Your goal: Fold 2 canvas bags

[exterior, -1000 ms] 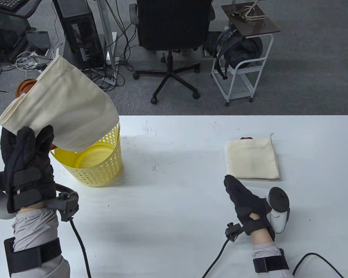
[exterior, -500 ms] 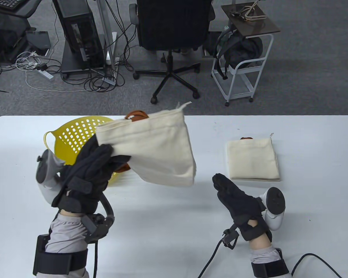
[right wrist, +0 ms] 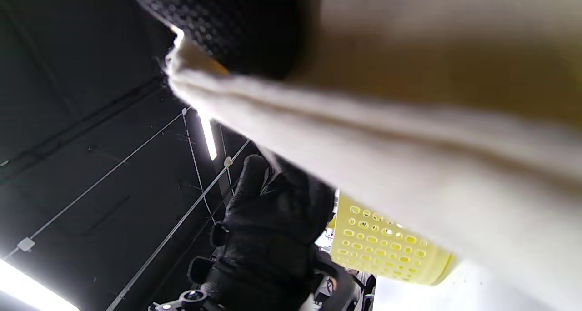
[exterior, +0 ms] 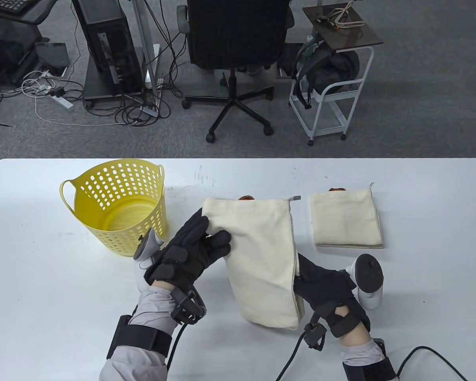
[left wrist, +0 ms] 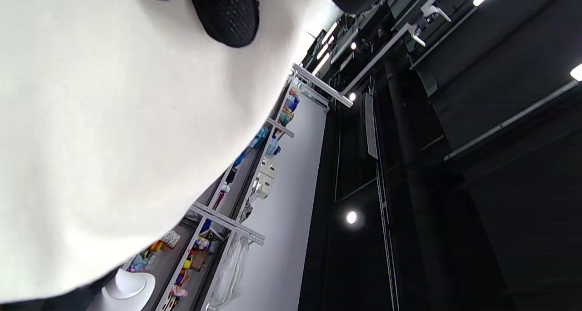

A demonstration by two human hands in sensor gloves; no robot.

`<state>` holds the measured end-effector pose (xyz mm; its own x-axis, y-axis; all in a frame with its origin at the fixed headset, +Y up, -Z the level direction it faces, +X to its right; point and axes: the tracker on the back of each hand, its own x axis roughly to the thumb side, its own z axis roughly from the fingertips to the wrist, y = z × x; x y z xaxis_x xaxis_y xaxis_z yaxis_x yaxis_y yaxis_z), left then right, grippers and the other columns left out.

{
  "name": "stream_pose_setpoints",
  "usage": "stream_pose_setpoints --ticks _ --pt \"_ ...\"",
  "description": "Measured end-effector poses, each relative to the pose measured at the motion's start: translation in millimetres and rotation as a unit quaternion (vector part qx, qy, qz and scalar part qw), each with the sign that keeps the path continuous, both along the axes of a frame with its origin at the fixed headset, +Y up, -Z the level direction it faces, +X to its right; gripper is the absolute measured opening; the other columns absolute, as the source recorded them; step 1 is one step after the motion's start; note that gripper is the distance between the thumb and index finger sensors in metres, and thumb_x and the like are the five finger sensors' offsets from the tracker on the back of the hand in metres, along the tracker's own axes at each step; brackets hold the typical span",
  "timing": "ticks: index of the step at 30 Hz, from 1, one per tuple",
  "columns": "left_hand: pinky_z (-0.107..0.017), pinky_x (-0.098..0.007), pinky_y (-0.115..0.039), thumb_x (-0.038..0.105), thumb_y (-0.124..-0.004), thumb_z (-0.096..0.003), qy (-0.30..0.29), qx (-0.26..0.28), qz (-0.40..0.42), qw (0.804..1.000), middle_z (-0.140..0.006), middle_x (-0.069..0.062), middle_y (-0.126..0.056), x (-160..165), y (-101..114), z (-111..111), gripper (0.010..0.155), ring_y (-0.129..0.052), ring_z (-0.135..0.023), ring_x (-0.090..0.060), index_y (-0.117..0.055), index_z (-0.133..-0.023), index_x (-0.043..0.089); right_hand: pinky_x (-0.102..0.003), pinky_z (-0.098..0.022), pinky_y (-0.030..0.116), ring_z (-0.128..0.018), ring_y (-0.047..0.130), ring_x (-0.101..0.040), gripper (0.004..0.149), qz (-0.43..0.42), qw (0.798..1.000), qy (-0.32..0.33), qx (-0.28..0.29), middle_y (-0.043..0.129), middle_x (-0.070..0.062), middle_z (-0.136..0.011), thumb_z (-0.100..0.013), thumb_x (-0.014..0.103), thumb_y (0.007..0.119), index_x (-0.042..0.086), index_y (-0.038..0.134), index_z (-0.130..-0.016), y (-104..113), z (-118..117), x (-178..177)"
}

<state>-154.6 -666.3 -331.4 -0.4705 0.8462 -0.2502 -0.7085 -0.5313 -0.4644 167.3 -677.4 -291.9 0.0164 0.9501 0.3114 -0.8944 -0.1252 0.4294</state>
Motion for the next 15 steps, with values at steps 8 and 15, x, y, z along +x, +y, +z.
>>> stream_pose_setpoints --ticks 8,15 --pt "-0.08 -0.07 -0.024 0.046 -0.054 -0.0748 -0.022 0.006 -0.042 0.999 -0.113 -0.019 0.024 26.0 -17.2 1.7 0.085 -0.029 -0.114 -0.042 0.02 -0.109 0.022 -0.052 -0.048 0.077 -0.054 0.098 -0.028 0.062 -0.01 0.999 0.023 -0.038 0.09 -0.017 -0.083 -0.049 0.018 0.076 0.026 0.053 -0.106 -9.4 -2.0 -5.0" --pt "-0.078 -0.073 -0.019 0.05 -0.058 -0.0746 -0.111 0.032 -0.079 0.99 -0.11 -0.015 0.029 53.4 -21.6 13.6 0.087 -0.005 -0.115 -0.047 0.015 -0.112 0.023 -0.052 -0.049 0.076 -0.055 0.097 -0.028 0.062 -0.015 0.997 0.031 -0.073 0.089 -0.019 -0.083 -0.05 0.018 0.075 0.026 0.052 -0.107 -18.2 -3.6 -5.0"
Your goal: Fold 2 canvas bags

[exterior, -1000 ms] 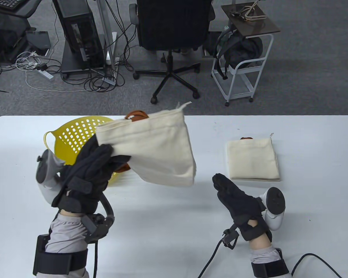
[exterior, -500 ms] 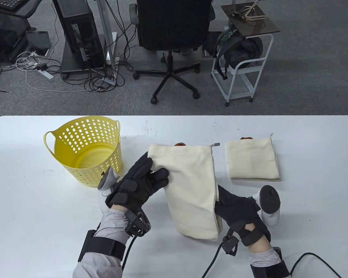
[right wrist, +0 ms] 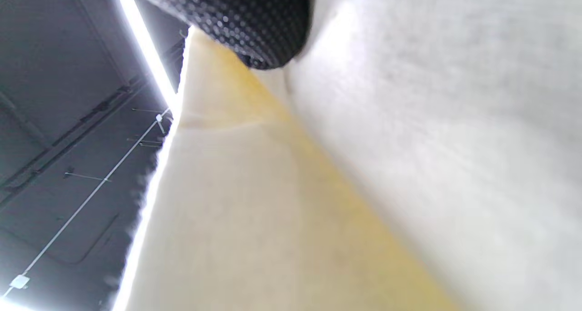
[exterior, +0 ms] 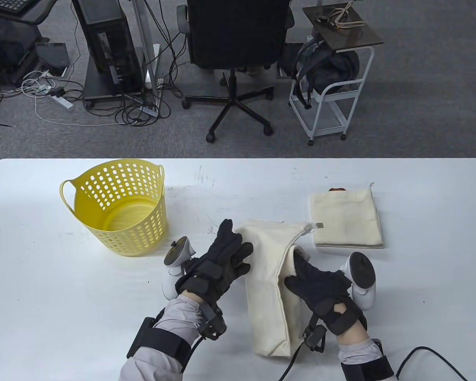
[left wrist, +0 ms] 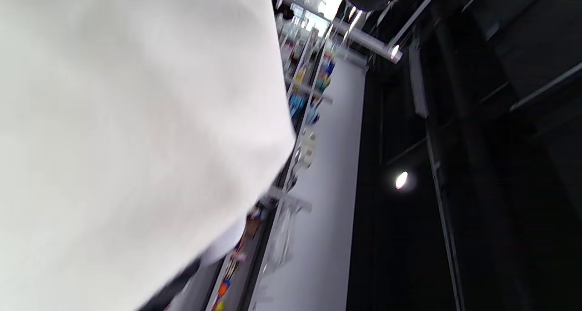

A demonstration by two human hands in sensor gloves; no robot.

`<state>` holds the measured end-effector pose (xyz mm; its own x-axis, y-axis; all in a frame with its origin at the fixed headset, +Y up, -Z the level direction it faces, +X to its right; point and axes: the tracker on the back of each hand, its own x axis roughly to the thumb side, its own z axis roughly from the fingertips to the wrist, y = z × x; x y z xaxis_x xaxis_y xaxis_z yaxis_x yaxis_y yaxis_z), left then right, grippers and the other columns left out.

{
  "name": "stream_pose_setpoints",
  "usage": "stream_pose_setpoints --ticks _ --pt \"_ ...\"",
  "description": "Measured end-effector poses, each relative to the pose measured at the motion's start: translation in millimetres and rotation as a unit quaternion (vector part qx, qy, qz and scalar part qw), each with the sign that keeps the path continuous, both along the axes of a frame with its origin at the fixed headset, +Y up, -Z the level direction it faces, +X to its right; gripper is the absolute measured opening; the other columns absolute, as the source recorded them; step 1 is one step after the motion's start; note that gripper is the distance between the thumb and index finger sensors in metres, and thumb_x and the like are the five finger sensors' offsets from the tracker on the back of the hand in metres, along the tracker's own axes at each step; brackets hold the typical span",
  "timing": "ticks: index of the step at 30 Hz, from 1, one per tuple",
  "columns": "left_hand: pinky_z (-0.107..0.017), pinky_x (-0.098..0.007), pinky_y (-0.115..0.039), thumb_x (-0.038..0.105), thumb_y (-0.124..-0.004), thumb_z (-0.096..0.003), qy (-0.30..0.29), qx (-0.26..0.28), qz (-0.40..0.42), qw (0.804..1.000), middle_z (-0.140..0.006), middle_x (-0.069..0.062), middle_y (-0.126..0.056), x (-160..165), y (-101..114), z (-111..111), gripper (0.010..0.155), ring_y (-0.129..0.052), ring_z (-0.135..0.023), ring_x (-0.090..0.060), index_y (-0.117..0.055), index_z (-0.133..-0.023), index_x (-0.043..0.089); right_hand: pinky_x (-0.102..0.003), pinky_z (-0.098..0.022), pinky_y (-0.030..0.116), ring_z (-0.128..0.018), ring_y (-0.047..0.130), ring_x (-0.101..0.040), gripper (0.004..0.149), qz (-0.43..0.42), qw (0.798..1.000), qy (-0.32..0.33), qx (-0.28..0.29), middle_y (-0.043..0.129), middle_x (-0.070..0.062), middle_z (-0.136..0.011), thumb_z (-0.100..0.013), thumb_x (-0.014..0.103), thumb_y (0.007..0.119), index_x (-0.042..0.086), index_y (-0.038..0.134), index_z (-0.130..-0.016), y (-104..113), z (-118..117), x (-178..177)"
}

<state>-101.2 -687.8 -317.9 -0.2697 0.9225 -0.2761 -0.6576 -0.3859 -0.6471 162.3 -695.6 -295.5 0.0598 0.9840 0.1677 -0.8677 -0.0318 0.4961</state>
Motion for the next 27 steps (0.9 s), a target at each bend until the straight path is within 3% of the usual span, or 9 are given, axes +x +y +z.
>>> stream_pose_setpoints --ticks 5,7,9,10,14,19,21,24,27 --pt "-0.071 -0.075 -0.01 0.06 -0.072 -0.0688 -0.078 0.05 -0.118 0.989 -0.116 -0.02 0.019 21.7 8.3 14.4 0.104 0.015 -0.105 -0.048 0.009 -0.116 0.016 -0.054 -0.049 0.075 -0.056 0.097 -0.03 0.062 0.036 0.999 0.013 -0.01 0.088 -0.02 -0.084 -0.05 0.018 0.074 0.025 0.052 -0.107 -4.6 0.7 -6.1" --pt "-0.069 -0.077 -0.016 0.056 -0.079 -0.0652 -0.048 0.085 -0.19 0.977 -0.114 -0.025 0.014 24.7 11.1 17.3 0.106 0.007 -0.104 -0.053 0.005 -0.115 0.014 -0.054 -0.05 0.075 -0.056 0.096 -0.031 0.062 0.043 0.999 0.021 -0.018 0.087 -0.021 -0.085 -0.05 0.018 0.074 0.024 0.051 -0.107 -6.9 1.1 -8.6" --pt "-0.07 -0.076 -0.023 0.043 -0.077 -0.0668 -0.014 0.088 -0.237 0.967 -0.116 -0.027 0.003 24.0 11.0 19.0 0.095 -0.004 -0.106 -0.055 -0.001 -0.115 0.011 -0.055 -0.05 0.075 -0.056 0.096 -0.032 0.062 0.053 0.998 0.026 -0.025 0.087 -0.022 -0.085 -0.05 0.018 0.074 0.023 0.052 -0.107 -9.7 0.6 -10.1" --pt "-0.07 -0.075 -0.027 0.037 -0.068 -0.0686 -0.002 0.081 -0.24 0.967 -0.117 -0.028 -0.003 22.3 8.8 19.1 0.084 -0.01 -0.106 -0.056 -0.004 -0.115 0.01 -0.055 -0.05 0.074 -0.057 0.096 -0.032 0.062 0.069 0.997 0.031 -0.032 0.086 -0.022 -0.086 -0.05 0.018 0.073 0.022 0.051 -0.108 -11.7 0.3 -10.4" --pt "-0.071 -0.073 -0.037 0.031 -0.057 -0.068 0.041 0.034 -0.221 0.974 -0.12 -0.029 -0.025 5.5 -1.7 14.3 0.066 -0.031 -0.107 -0.056 -0.021 -0.118 0.009 -0.055 -0.049 0.074 -0.055 0.097 -0.032 0.061 0.08 0.995 0.018 -0.064 0.087 -0.023 -0.084 -0.05 0.017 0.074 0.017 0.052 -0.107 -17.0 -2.9 -4.2" --pt "-0.071 -0.072 -0.042 0.033 -0.054 -0.0683 0.121 0.005 -0.117 0.986 -0.12 -0.027 -0.039 -30.3 -1.1 0.9 0.062 -0.042 -0.107 -0.054 -0.028 -0.12 0.01 -0.056 -0.05 0.074 -0.054 0.096 -0.033 0.06 0.046 0.997 -0.038 -0.05 0.086 -0.024 -0.085 -0.05 0.016 0.074 0.014 0.053 -0.106 -10.4 -7.5 17.6" --pt "-0.072 -0.072 -0.041 0.034 -0.053 -0.0686 0.146 0.013 -0.027 0.989 -0.122 -0.024 -0.039 -45.0 6.4 -6.8 0.062 -0.041 -0.109 -0.052 -0.028 -0.12 0.013 -0.057 -0.051 0.073 -0.053 0.096 -0.032 0.059 0.011 0.997 -0.078 0.014 0.087 -0.022 -0.084 -0.05 0.016 0.074 0.014 0.056 -0.106 -4.9 -9.1 27.6" --pt "-0.076 -0.071 -0.039 0.039 -0.05 -0.0697 0.151 0.046 0.068 0.985 -0.125 -0.016 -0.039 -59.5 14.4 -14.8 0.061 -0.04 -0.114 -0.046 -0.025 -0.122 0.021 -0.058 -0.054 0.07 -0.056 0.095 -0.032 0.056 -0.042 0.988 -0.13 0.068 0.087 -0.02 -0.086 -0.05 0.016 0.074 0.017 0.06 -0.105 -1.4 -8.0 36.0" --pt "-0.079 -0.071 -0.037 0.042 -0.047 -0.0701 0.152 0.037 0.155 0.976 -0.128 -0.008 -0.037 -68.9 11.5 -20.1 0.06 -0.039 -0.118 -0.039 -0.02 -0.122 0.028 -0.059 -0.055 0.069 -0.059 0.094 -0.032 0.056 -0.063 0.977 -0.191 0.066 0.086 -0.019 -0.087 -0.05 0.017 0.074 0.018 0.06 -0.105 -5.4 -5.6 38.5"
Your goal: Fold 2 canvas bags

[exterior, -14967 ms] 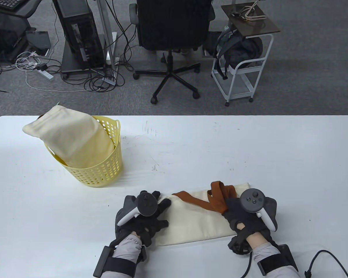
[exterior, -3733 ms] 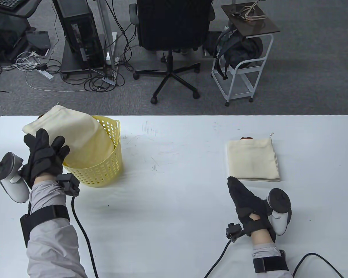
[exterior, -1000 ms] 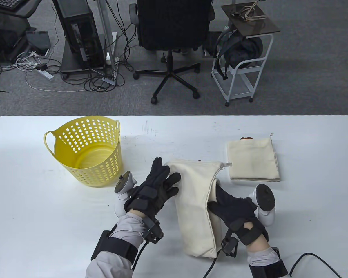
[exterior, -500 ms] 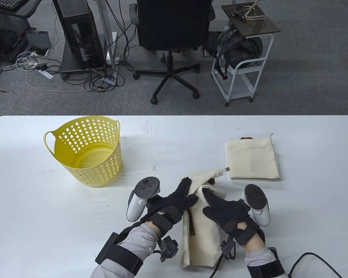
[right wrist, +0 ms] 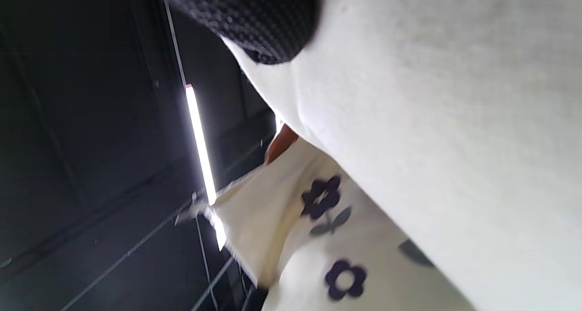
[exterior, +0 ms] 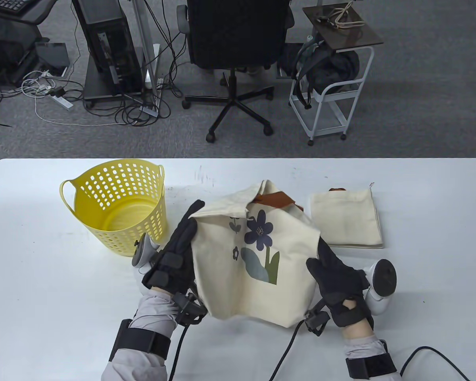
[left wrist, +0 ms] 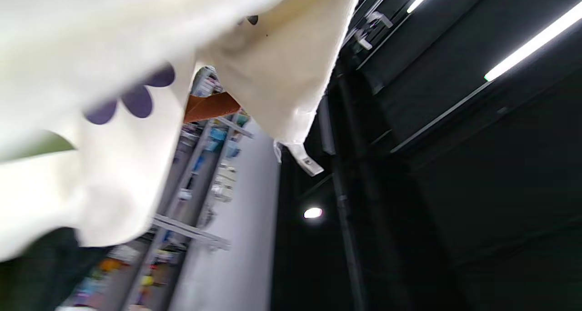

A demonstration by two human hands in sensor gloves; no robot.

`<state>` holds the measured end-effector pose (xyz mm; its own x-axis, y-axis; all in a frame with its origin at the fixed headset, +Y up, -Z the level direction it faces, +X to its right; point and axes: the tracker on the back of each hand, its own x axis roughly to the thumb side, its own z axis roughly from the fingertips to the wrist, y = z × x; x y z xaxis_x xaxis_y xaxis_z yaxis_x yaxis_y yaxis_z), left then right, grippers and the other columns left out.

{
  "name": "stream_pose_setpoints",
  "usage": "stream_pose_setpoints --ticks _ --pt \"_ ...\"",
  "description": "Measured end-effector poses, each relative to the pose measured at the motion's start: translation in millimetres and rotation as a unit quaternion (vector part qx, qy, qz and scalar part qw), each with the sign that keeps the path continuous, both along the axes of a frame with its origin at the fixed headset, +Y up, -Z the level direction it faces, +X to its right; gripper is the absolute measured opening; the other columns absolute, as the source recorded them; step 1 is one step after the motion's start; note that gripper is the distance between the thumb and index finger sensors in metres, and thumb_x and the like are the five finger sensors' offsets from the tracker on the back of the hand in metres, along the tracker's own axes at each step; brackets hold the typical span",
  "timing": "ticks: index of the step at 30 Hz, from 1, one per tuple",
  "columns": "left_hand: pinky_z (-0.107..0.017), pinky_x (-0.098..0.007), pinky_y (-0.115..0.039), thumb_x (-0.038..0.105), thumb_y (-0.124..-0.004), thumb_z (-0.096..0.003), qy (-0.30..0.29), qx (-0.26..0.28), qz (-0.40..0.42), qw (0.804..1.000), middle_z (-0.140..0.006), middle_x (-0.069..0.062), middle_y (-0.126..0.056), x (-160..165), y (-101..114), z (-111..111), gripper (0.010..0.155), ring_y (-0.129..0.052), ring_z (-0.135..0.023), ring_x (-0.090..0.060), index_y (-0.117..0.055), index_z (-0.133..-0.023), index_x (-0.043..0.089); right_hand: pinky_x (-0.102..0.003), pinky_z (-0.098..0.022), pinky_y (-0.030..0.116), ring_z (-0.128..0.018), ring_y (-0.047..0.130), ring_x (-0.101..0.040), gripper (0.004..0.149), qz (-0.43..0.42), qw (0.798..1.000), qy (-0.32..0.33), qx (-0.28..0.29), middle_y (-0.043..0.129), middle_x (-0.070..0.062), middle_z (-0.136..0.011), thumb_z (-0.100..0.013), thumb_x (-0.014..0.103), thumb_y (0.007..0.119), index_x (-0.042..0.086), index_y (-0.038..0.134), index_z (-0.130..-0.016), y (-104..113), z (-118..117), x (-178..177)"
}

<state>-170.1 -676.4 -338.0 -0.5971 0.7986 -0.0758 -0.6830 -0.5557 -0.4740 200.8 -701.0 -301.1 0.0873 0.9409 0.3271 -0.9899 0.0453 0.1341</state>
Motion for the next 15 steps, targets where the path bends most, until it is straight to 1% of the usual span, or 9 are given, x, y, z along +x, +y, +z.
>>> stream_pose_setpoints --ticks 4,6,8,10,11,12,13,14,15 --pt "-0.079 -0.071 -0.036 0.043 -0.045 -0.0697 0.024 -0.031 0.036 0.999 -0.128 -0.004 -0.039 -5.7 -25.5 -1.4 0.059 -0.04 -0.119 -0.037 -0.019 -0.121 0.031 -0.059 -0.057 0.067 -0.061 0.093 -0.033 0.057 0.033 0.997 -0.041 -0.053 0.083 -0.018 -0.089 -0.051 0.017 0.073 0.021 0.057 -0.106 -9.0 0.2 4.7" --pt "-0.079 -0.071 -0.036 0.042 -0.045 -0.0695 0.04 -0.054 0.035 0.997 -0.128 -0.003 -0.04 -7.3 -43.9 -1.6 0.059 -0.04 -0.118 -0.037 -0.02 -0.121 0.031 -0.059 -0.056 0.067 -0.061 0.092 -0.033 0.057 0.048 0.995 -0.047 -0.07 0.083 -0.019 -0.09 -0.051 0.017 0.073 0.019 0.056 -0.106 -14.3 -1.8 5.5" --pt "-0.079 -0.071 -0.035 0.042 -0.045 -0.0693 0.049 -0.084 0.028 0.995 -0.128 -0.002 -0.041 -9.3 -66.6 -1.7 0.059 -0.04 -0.118 -0.037 -0.019 -0.121 0.032 -0.06 -0.057 0.066 -0.063 0.091 -0.034 0.06 0.093 0.987 -0.046 -0.12 0.08 -0.02 -0.092 -0.051 0.018 0.072 0.018 0.05 -0.107 -21.2 -4.2 6.5" --pt "-0.077 -0.071 -0.035 0.041 -0.045 -0.0694 0.063 -0.121 -0.006 0.991 -0.127 -0.002 -0.038 -11.3 -87.9 -0.4 0.059 -0.039 -0.117 -0.039 -0.017 -0.12 0.03 -0.062 -0.058 0.063 -0.069 0.087 -0.038 0.067 0.135 0.973 -0.03 -0.184 0.071 -0.024 -0.097 -0.051 0.017 0.073 0.018 0.039 -0.109 -28.9 -6.3 8.0" --pt "-0.077 -0.071 -0.035 0.04 -0.046 -0.0696 0.068 -0.162 -0.039 0.984 -0.127 -0.005 -0.036 -13.7 -99.3 1.4 0.06 -0.038 -0.116 -0.042 -0.016 -0.12 0.028 -0.063 -0.06 0.059 -0.074 0.082 -0.041 0.07 0.151 0.962 -0.008 -0.226 0.064 -0.026 -0.1 -0.051 0.018 0.073 0.017 0.033 -0.109 -34.3 -7.4 8.8" --pt "-0.076 -0.072 -0.034 0.038 -0.048 -0.07 0.064 -0.194 -0.07 0.977 -0.127 -0.008 -0.033 -15.7 -107.5 3.0 0.061 -0.035 -0.115 -0.044 -0.015 -0.12 0.025 -0.064 -0.061 0.056 -0.078 0.078 -0.044 0.07 0.155 0.955 0.011 -0.252 0.057 -0.029 -0.103 -0.051 0.018 0.072 0.018 0.032 -0.109 -38.8 -7.7 9.6" --pt "-0.076 -0.072 -0.033 0.039 -0.047 -0.0699 0.054 -0.217 -0.107 0.969 -0.127 -0.008 -0.031 -18.1 -114.2 4.9 0.062 -0.033 -0.114 -0.045 -0.012 -0.119 0.023 -0.065 -0.061 0.053 -0.08 0.074 -0.046 0.069 0.157 0.948 0.031 -0.275 0.05 -0.034 -0.103 -0.052 0.019 0.072 0.02 0.035 -0.11 -43.6 -8.3 10.7" --pt "-0.075 -0.072 -0.032 0.039 -0.046 -0.0704 0.068 -0.203 -0.126 0.969 -0.127 -0.008 -0.03 -22.1 -118.3 5.9 0.063 -0.032 -0.114 -0.047 -0.01 -0.119 0.022 -0.066 -0.062 0.051 -0.081 0.072 -0.048 0.067 0.162 0.94 0.043 -0.298 0.047 -0.034 -0.104 -0.052 0.019 0.073 0.019 0.039 -0.11 -47.0 -8.4 12.3" --pt "-0.075 -0.071 -0.034 0.039 -0.047 -0.0705 0.072 -0.207 -0.13 0.967 -0.126 -0.01 -0.031 -25.3 -120.3 5.6 0.064 -0.035 -0.113 -0.048 -0.01 -0.119 0.02 -0.067 -0.062 0.05 -0.083 0.07 -0.049 0.065 0.167 0.935 0.052 -0.308 0.045 -0.034 -0.105 -0.052 0.019 0.073 0.017 0.044 -0.11 -48.7 -8.7 13.6"
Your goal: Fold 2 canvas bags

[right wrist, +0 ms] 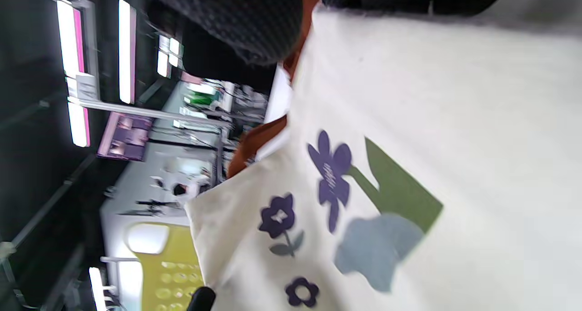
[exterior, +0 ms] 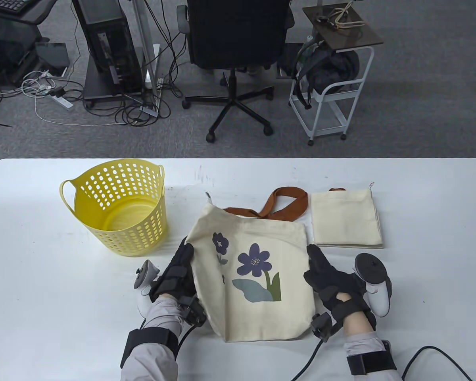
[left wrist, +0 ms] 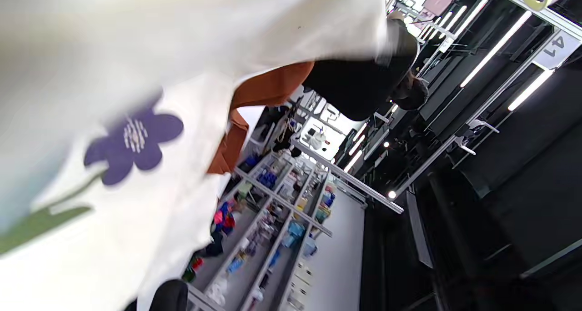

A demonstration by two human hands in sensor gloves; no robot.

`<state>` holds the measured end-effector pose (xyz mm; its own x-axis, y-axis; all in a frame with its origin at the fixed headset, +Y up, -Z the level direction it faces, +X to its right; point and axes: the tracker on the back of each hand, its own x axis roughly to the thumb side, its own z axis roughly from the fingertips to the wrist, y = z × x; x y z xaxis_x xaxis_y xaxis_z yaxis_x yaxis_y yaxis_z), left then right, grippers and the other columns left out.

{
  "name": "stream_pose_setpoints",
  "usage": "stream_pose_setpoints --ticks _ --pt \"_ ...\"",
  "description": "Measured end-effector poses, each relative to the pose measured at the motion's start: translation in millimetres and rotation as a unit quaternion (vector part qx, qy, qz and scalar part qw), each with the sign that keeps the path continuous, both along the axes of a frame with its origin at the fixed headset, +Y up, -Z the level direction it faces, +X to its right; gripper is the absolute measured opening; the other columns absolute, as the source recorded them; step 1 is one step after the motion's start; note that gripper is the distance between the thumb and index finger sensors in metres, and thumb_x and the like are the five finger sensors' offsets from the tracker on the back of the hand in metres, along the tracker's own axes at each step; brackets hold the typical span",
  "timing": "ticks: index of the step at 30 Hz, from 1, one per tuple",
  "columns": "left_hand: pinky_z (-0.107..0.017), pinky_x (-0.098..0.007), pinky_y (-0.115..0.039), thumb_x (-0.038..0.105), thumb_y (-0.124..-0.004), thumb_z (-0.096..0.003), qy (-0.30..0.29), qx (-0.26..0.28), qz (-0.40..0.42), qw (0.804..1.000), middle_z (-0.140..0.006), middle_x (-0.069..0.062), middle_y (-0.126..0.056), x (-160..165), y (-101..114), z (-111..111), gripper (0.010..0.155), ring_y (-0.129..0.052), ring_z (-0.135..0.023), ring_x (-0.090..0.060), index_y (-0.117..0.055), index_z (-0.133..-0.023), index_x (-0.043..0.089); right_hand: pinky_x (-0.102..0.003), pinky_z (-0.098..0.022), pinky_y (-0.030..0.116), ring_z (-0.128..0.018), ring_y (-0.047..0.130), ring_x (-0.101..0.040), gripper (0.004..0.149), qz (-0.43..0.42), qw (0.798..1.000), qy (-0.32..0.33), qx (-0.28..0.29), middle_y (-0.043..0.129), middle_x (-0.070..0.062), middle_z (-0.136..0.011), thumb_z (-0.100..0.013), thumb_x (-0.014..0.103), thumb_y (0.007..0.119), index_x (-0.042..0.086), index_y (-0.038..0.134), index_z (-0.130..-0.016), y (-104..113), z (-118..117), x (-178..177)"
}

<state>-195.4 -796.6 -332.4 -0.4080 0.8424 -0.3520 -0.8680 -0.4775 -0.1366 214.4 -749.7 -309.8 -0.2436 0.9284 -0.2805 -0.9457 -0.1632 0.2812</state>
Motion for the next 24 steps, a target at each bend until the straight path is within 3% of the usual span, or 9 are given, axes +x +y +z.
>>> stream_pose_setpoints --ticks 2,5,8,12,16,19,22,24 --pt "-0.075 -0.07 -0.034 0.039 -0.049 -0.0708 -0.006 -0.019 -0.003 1.0 -0.125 -0.014 -0.029 -5.3 0.5 1.3 0.067 -0.034 -0.112 -0.05 -0.007 -0.118 0.016 -0.067 -0.063 0.047 -0.085 0.066 -0.05 0.062 0.007 1.0 0.004 -0.009 0.041 -0.034 -0.106 -0.052 0.019 0.073 0.012 0.05 -0.109 -1.1 -0.8 2.3" --pt "-0.075 -0.069 -0.036 0.041 -0.053 -0.0714 -0.028 -0.037 -0.072 0.996 -0.124 -0.021 -0.029 -19.7 8.5 3.8 0.074 -0.036 -0.109 -0.053 -0.003 -0.116 0.01 -0.068 -0.063 0.047 -0.084 0.067 -0.05 0.061 0.008 1.0 -0.006 -0.016 0.044 -0.034 -0.106 -0.051 0.019 0.074 0.005 0.052 -0.107 -2.0 -2.5 6.2" --pt "-0.073 -0.069 -0.037 0.043 -0.056 -0.0712 -0.027 -0.016 -0.147 0.989 -0.123 -0.024 -0.028 -38.3 23.2 6.5 0.077 -0.037 -0.108 -0.054 -0.003 -0.115 0.008 -0.069 -0.064 0.042 -0.089 0.058 -0.053 0.061 0.042 0.999 -0.012 -0.024 0.039 -0.033 -0.107 -0.051 0.018 0.074 0.003 0.053 -0.107 -0.1 -2.0 11.3" --pt "-0.072 -0.071 -0.037 0.04 -0.059 -0.0701 0.001 0.02 -0.253 0.967 -0.122 -0.026 -0.03 -59.6 44.9 14.4 0.073 -0.036 -0.108 -0.054 -0.014 -0.118 0.009 -0.07 -0.065 0.04 -0.092 0.051 -0.055 0.059 0.092 0.995 -0.04 0.016 0.041 -0.029 -0.109 -0.051 0.016 0.074 0.005 0.056 -0.106 6.1 -1.7 18.6" --pt "-0.071 -0.071 -0.039 0.035 -0.067 -0.0673 0.006 0.085 -0.36 0.929 -0.121 -0.025 -0.042 -64.5 60.9 23.3 0.069 -0.042 -0.107 -0.053 -0.029 -0.119 0.009 -0.07 -0.064 0.041 -0.092 0.052 -0.054 0.056 0.065 0.997 -0.021 0.022 0.049 -0.027 -0.108 -0.05 0.014 0.075 0.007 0.062 -0.104 4.1 -3.7 19.4" --pt "-0.07 -0.072 -0.041 0.03 -0.073 -0.0651 -0.051 0.131 -0.44 0.887 -0.116 -0.024 -0.062 -56.1 62.3 28.3 0.066 -0.048 -0.107 -0.051 -0.042 -0.118 0.008 -0.07 -0.065 0.041 -0.093 0.051 -0.054 0.055 0.06 0.998 0.014 0.017 0.053 -0.026 -0.107 -0.049 0.012 0.075 0.007 0.065 -0.103 -1.7 -5.4 16.3" --pt "-0.072 -0.072 -0.038 0.024 -0.075 -0.0633 -0.108 0.145 -0.56 0.808 -0.116 -0.018 -0.066 -42.5 55.1 30.9 0.062 -0.042 -0.11 -0.045 -0.048 -0.117 0.011 -0.071 -0.065 0.039 -0.094 0.048 -0.054 0.055 0.097 0.995 0.027 0.02 0.056 -0.024 -0.107 -0.048 0.009 0.076 0.007 0.067 -0.102 -6.4 -5.0 11.8" --pt "-0.073 -0.072 -0.035 0.02 -0.075 -0.062 -0.132 0.14 -0.607 0.771 -0.117 -0.014 -0.066 -36.1 47.7 31.5 0.061 -0.039 -0.111 -0.042 -0.049 -0.117 0.015 -0.071 -0.066 0.037 -0.096 0.045 -0.054 0.056 0.118 0.992 0.042 0.016 0.056 -0.022 -0.108 -0.048 0.008 0.076 0.009 0.067 -0.103 -9.6 -4.6 9.0"
